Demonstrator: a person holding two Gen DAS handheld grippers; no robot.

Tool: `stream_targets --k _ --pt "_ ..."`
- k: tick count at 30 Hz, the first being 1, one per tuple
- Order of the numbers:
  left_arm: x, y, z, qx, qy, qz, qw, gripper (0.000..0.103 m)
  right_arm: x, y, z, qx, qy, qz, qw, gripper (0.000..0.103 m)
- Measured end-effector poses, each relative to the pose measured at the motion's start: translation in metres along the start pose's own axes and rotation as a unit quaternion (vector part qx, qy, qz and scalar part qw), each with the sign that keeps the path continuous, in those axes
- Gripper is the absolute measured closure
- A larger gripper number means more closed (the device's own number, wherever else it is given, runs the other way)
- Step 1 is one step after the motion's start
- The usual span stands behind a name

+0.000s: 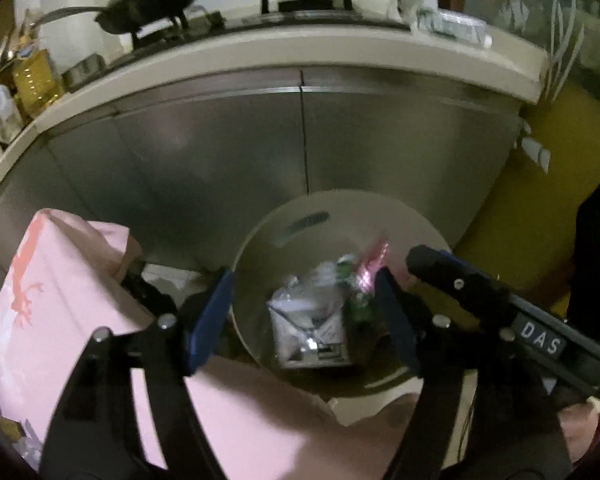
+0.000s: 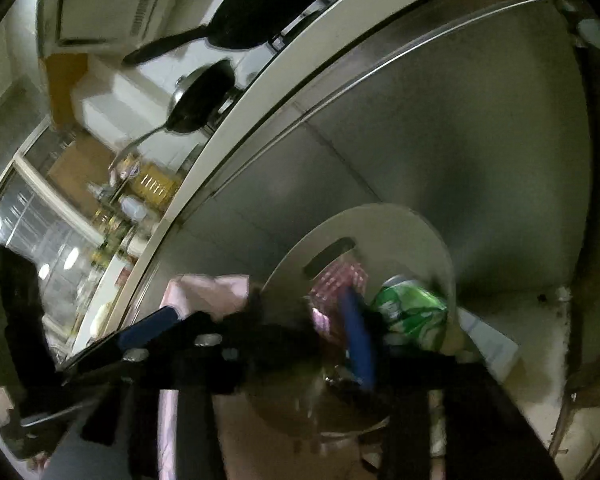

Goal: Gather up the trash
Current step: 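Carry the milk carton and red wrapper to the bin and open both tools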

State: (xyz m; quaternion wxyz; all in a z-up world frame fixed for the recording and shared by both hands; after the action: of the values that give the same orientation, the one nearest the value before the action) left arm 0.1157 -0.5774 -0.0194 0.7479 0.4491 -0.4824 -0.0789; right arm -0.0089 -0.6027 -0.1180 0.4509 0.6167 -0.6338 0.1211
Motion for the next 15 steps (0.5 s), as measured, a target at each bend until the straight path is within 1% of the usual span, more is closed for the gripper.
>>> stream_targets --k 2,6,12,14,15 --pt "0.001 0.006 -0.006 -0.001 0.014 -0.003 0.9999 0.033 0.001 0.005 0.001 0.002 -0.004 0.009 1.000 0.043" --pt "-0.005 0.026 -0.023 0.016 0.037 0.009 0.9992 0.033 -0.001 0.015 0.001 0.007 -0.010 0.016 1.000 0.043" --pt "-0.031 0.059 -0.047 0.067 0.057 0.021 0.9959 0.033 -0.020 0.031 -0.009 0.013 -0.022 0.003 1.000 0.043" --pt "-0.042 0.070 -0.055 0.087 0.063 0.021 0.9939 0.032 -0.027 0.037 -0.015 0.014 -0.022 -0.003 1.000 0.043" --pt "-0.047 0.076 -0.059 0.096 0.066 0.022 0.9929 0.029 -0.031 0.040 -0.018 0.014 -0.019 -0.006 1.000 0.043"
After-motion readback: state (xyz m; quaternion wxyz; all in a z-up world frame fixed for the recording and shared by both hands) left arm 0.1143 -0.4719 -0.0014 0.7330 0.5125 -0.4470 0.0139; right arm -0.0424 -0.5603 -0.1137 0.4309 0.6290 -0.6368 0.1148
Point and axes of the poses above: each gripper's, at about its wrist camera, not at the fingertips, and y roughly against the way its jaws point, z to its right, x to its top, the point moved 5 cm from there along -y, roughly the way its jaws point, and after that the axes turned 15 degrees about y, right-handed, at the moved point
